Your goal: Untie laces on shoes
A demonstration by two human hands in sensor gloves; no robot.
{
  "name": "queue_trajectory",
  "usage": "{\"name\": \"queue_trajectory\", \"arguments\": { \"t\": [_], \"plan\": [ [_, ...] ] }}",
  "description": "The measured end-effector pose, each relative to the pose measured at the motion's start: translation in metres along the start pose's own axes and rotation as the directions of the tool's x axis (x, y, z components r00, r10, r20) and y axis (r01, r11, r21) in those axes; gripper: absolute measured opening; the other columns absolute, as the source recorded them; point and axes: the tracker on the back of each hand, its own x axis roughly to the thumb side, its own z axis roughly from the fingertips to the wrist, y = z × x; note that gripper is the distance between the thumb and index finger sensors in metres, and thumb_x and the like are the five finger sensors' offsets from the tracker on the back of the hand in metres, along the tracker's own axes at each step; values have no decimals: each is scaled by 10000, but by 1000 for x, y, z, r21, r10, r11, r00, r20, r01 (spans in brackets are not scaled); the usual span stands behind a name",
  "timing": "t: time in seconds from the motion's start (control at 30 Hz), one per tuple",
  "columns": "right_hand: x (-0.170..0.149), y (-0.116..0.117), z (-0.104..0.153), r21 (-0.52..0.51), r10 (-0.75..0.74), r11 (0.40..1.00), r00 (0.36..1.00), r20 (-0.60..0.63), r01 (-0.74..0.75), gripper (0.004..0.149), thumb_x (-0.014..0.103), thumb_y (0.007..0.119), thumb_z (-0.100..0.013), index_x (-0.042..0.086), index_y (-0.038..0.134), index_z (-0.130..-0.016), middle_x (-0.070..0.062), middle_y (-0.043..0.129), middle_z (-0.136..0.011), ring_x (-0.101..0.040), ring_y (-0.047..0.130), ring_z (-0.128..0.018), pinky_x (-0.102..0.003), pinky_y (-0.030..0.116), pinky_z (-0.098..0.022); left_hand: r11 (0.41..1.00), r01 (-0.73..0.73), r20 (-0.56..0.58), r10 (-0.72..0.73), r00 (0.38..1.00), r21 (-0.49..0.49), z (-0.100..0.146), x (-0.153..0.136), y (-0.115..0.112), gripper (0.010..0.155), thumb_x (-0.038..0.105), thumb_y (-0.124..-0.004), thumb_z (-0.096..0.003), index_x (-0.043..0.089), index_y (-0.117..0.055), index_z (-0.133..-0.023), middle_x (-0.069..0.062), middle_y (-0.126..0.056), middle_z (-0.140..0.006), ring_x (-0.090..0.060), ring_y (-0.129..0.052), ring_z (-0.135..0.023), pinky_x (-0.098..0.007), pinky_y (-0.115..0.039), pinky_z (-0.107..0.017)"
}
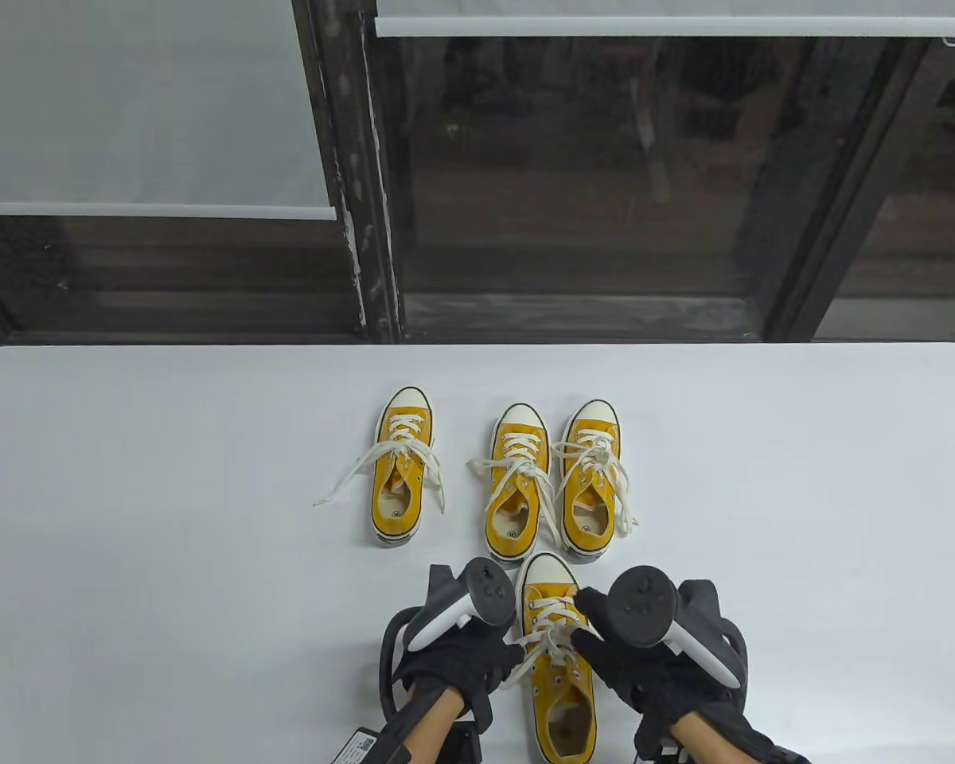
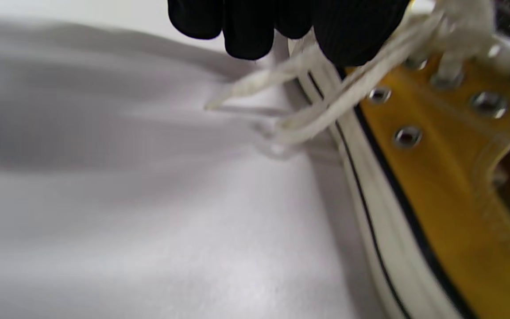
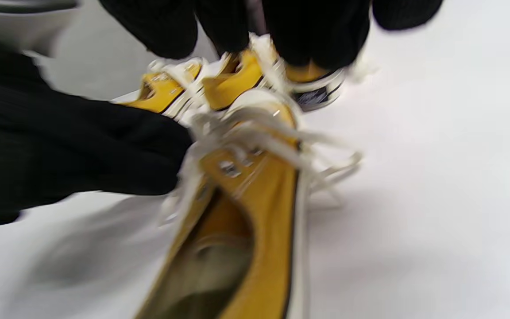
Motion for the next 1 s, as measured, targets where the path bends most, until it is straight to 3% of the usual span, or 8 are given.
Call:
{"name": "queue_trajectory", "arguments": {
  "t": [0.13, 0.27, 0.33, 0.6, 0.67, 0.87, 0.97, 1.0],
  "plan": [
    [-6, 18, -19, 93, -142, 986, 990, 16, 140, 622, 504, 620, -650, 340, 357, -1190, -157, 315, -1210, -437, 399, -1094, -642, 395, -759, 998, 66, -35, -66, 997, 3, -4, 4, -2, 432, 442, -689, -612, 346, -666, -1033, 51, -692, -1094, -259, -486, -1154, -691, -276, -823],
    [-10, 37, -29, 188, -169, 968, 986, -2, 166, 619, 499, 654, -638, 359, 384, -1177, -161, 193, -1191, -425, 378, -1083, -627, 392, -765, 993, -92, 62, 88, 994, 70, 13, 0, 19, 412, 408, -732, -593, 302, -754, -991, 26, -851, -943, -236, -673, -1062, -685, -369, -807],
    [-10, 40, -30, 148, -105, 983, 994, -21, 107, 577, 448, 671, -640, 380, 422, -1156, -166, 211, -1185, -400, 409, -1077, -619, 411, -765, 979, -167, 134, 152, 979, 115, 26, -1, 32, 411, 399, -745, -583, 273, -785, -972, 17, -894, -886, -229, -741, -1007, -674, -417, -800],
    [-18, 42, -32, 161, -171, 971, 984, -60, 178, 550, 507, 694, -617, 435, 478, -1117, -126, 221, -1177, -362, 443, -1041, -590, 427, -766, 825, -538, 386, 445, 808, 176, 73, -8, 82, 414, 360, -731, -570, 212, -815, -947, -20, -920, -818, -248, -803, -918, -588, -549, -745],
    [-18, 43, -31, 155, -162, 973, 985, -60, 170, 548, 515, 696, -614, 440, 481, -1112, -125, 228, -1178, -359, 448, -1040, -589, 434, -764, 775, -611, 429, 502, 751, 162, 83, -10, 96, 417, 359, -723, -570, 206, -812, -947, -20, -921, -809, -245, -808, -911, -588, -550, -744],
    [-18, 43, -31, 150, -155, 975, 986, -62, 162, 533, 527, 689, -613, 447, 491, -1102, -118, 230, -1177, -356, 455, -1036, -574, 445, -761, 538, -829, 640, 586, 496, 149, 133, -13, 146, 421, 367, -703, -581, 208, -790, -961, -10, -918, -823, -239, -817, -907, -587, -564, -737],
    [-18, 43, -31, 148, -154, 976, 986, -65, 162, 525, 534, 678, -615, 450, 493, -1100, -114, 236, -1176, -354, 465, -1031, -557, 459, -756, 399, -915, 770, 602, 209, -63, 158, -13, 166, 422, 370, -690, -594, 225, -765, -983, 0, -902, -864, -236, -802, -935, -593, -545, -745],
    [-18, 43, -31, 147, -152, 976, 986, -65, 160, 523, 538, 674, -615, 450, 496, -1099, -113, 235, -1176, -352, 466, -1031, -555, 462, -755, 382, -918, 789, 594, 157, -105, 163, -12, 169, 422, 371, -682, -603, 229, -751, -994, 2, -891, -882, -237, -791, -944, -595, -534, -751]
  ]
}}
